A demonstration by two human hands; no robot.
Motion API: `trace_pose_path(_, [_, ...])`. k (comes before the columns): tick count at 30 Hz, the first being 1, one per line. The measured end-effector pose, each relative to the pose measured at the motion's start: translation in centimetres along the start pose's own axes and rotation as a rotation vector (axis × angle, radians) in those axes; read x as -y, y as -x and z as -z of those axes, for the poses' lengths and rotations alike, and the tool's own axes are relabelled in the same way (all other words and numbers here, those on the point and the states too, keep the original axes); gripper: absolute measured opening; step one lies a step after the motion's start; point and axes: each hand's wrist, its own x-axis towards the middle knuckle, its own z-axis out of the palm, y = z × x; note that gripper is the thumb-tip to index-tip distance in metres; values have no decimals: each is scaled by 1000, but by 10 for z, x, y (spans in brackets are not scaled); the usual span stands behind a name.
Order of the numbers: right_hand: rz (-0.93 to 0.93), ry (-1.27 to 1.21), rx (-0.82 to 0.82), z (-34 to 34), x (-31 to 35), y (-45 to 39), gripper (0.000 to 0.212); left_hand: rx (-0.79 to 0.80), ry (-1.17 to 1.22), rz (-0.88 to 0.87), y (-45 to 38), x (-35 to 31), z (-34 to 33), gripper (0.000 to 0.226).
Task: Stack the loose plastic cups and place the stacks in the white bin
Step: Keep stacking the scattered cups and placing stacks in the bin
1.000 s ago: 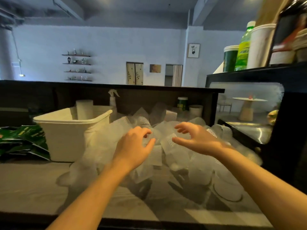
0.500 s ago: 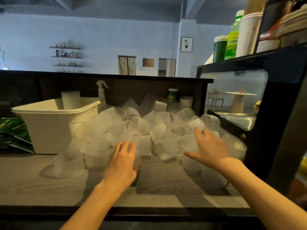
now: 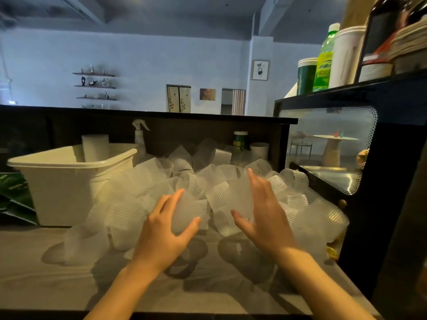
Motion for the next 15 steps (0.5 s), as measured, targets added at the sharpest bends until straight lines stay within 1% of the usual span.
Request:
trace_pose_path(4, [-15, -70, -67, -11, 11, -4, 96, -126, 247, 107, -25, -10, -1, 62])
trace_pose_path(8, [-91, -94, -83, -24, 18, 3, 101, -233, 548, 223, -51, -28, -9, 44])
trace_pose_path(10, [-115, -95, -73, -29, 20, 6, 102, -243, 644, 206, -56, -34, -17, 38])
trace_pose_path(13, [-120, -103, -27, -31, 24, 10, 99, -227, 711, 156, -48, -39, -33, 40])
trace_pose_path(15, [-136, -158, -2, -31, 27, 12, 98, -214, 727, 132, -44, -42, -40, 39])
